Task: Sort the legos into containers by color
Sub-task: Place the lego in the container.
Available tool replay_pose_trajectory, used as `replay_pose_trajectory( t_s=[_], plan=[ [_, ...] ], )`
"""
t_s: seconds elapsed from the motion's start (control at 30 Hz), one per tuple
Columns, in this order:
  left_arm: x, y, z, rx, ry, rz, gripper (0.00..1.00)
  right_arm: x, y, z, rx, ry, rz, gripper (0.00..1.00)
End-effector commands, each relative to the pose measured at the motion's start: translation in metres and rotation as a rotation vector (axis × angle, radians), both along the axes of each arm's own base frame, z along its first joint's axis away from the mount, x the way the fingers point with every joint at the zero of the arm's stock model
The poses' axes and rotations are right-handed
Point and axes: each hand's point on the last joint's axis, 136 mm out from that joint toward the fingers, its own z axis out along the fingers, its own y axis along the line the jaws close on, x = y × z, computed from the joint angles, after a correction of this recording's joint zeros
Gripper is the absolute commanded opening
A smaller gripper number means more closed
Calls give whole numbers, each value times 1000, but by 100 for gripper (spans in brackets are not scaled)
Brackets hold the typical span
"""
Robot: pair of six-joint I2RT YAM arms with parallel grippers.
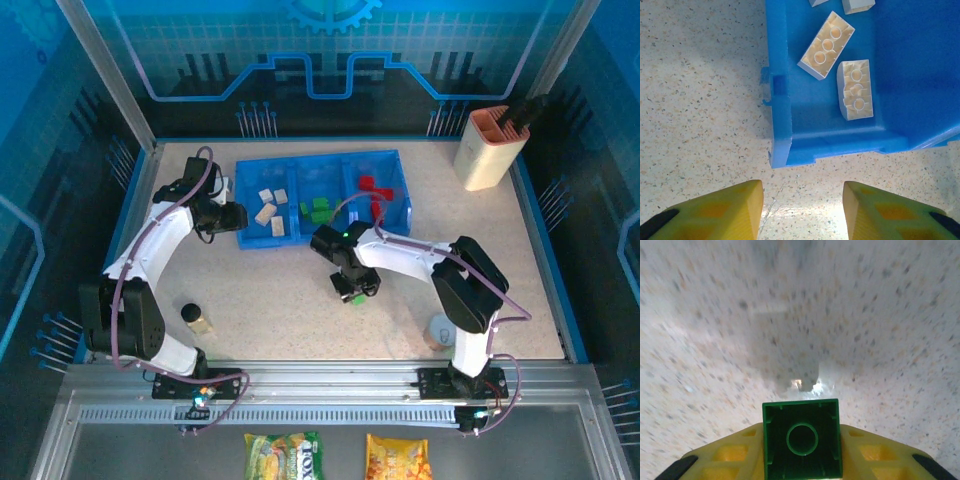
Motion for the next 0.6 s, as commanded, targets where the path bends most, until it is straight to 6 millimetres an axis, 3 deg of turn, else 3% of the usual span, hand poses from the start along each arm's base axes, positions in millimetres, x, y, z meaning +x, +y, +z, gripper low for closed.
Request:
replay_pose_trajectory(
  t_s=[0.0, 0.57],
  plan=[
    [-2, 3, -2, -1, 1, -3, 47, 28, 14, 20, 64, -122, -125, 35],
    [-1, 1, 0, -14, -4, -3, 46, 128, 45, 66, 207, -427, -213, 33]
  ],
)
